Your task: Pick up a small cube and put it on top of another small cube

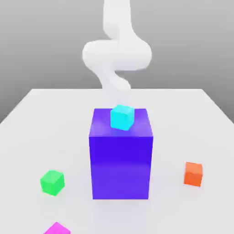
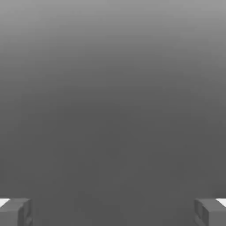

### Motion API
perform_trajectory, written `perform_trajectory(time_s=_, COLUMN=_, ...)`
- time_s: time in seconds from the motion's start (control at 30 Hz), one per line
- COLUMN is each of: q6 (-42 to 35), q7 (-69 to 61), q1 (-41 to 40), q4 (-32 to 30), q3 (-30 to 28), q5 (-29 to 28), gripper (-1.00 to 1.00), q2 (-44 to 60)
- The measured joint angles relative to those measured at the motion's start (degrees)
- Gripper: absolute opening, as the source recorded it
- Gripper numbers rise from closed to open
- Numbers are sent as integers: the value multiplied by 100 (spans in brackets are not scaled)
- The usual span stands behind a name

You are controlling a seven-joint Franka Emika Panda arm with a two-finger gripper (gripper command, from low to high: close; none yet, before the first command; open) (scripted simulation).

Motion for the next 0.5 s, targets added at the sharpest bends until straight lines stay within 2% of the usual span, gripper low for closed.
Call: perform_trajectory(time_s=0.5, q6=878, q7=871, q1=-532, q4=153, q3=-165, q5=-39, gripper=0, q2=3151)
